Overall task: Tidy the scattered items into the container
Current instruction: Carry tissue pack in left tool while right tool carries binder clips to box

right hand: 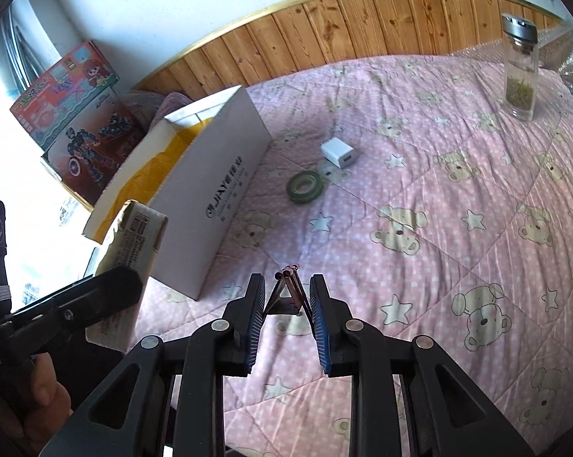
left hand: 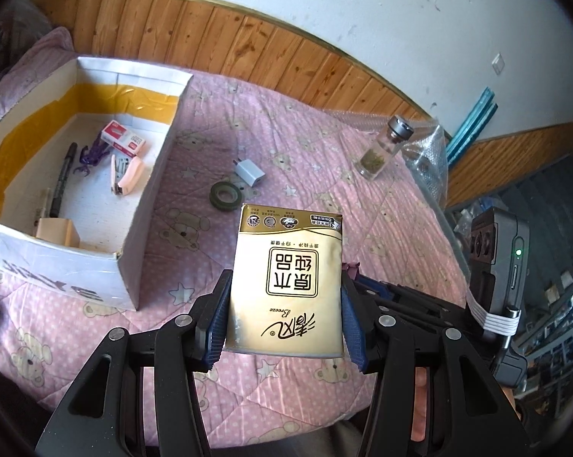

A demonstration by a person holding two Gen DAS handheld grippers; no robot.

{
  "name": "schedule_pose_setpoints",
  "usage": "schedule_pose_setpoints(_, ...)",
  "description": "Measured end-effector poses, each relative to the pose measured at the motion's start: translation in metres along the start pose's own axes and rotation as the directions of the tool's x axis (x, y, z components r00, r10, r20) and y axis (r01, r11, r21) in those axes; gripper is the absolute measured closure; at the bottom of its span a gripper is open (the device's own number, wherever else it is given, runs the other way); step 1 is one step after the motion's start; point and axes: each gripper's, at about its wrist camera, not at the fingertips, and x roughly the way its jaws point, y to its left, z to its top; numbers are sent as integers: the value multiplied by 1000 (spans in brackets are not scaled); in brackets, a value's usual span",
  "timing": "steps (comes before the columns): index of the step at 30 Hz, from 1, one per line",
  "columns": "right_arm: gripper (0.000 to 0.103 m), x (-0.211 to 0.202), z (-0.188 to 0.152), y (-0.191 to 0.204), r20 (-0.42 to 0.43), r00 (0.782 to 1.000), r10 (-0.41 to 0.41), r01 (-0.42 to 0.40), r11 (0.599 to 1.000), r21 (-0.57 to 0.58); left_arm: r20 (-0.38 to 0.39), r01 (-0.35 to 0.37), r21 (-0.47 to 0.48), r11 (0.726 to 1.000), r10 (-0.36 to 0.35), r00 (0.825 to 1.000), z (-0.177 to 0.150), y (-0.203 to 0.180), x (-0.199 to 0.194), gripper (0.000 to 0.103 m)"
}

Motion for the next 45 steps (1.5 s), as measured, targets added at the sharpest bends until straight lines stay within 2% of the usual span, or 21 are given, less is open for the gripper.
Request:
schedule_pose_setpoints(24,77,-24,26,68,50,994,94,-87,989,-122,101,4,-62,998,2,995,19,24,-46,50)
schedule_pose_setpoints(45,77,-11,52,112,33,988,148,-139,972,-190,137,-6,-143,990,25,990,39,68,-59,50)
